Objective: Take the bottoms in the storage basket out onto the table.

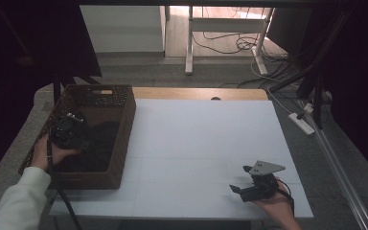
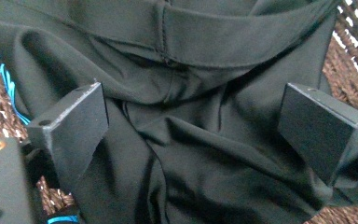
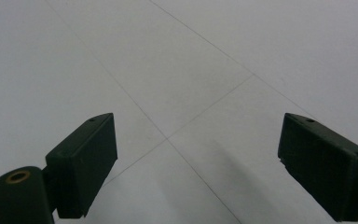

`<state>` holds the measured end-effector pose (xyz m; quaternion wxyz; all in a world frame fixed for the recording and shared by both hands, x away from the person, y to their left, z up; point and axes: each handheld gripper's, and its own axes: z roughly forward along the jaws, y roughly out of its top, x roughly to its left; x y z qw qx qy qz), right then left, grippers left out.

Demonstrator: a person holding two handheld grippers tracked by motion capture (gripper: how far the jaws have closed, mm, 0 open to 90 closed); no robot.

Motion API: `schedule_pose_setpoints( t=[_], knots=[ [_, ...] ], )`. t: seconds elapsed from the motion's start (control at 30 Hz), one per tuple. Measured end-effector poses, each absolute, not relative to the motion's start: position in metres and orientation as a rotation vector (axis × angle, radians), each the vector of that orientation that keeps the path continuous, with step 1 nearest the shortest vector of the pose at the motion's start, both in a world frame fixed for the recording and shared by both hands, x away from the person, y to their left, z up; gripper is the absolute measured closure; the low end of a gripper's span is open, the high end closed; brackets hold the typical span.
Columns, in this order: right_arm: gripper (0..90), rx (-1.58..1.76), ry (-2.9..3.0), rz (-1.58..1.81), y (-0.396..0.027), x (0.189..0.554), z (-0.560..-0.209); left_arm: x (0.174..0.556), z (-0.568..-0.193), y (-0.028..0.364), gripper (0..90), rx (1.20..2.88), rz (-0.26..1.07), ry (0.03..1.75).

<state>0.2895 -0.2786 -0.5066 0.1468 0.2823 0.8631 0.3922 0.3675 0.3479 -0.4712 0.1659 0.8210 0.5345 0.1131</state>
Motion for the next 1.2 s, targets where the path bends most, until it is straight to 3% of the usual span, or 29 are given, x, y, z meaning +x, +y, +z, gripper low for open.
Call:
schedule_pose_setpoints(
  t=[0.63, 1.2],
  knots=[
    [11.8, 0.813, 2.498, 1.1, -0.278, 0.29, -0.508, 0.377, -0.489, 0.341, 3.9, 2.459, 0.19, 1.554],
    [11.8, 0.811, 2.513, 1.086, -0.277, 0.29, -0.51, 0.388, -0.505, 0.332, 2.8, 2.55, 0.164, 1.583]
  ],
)
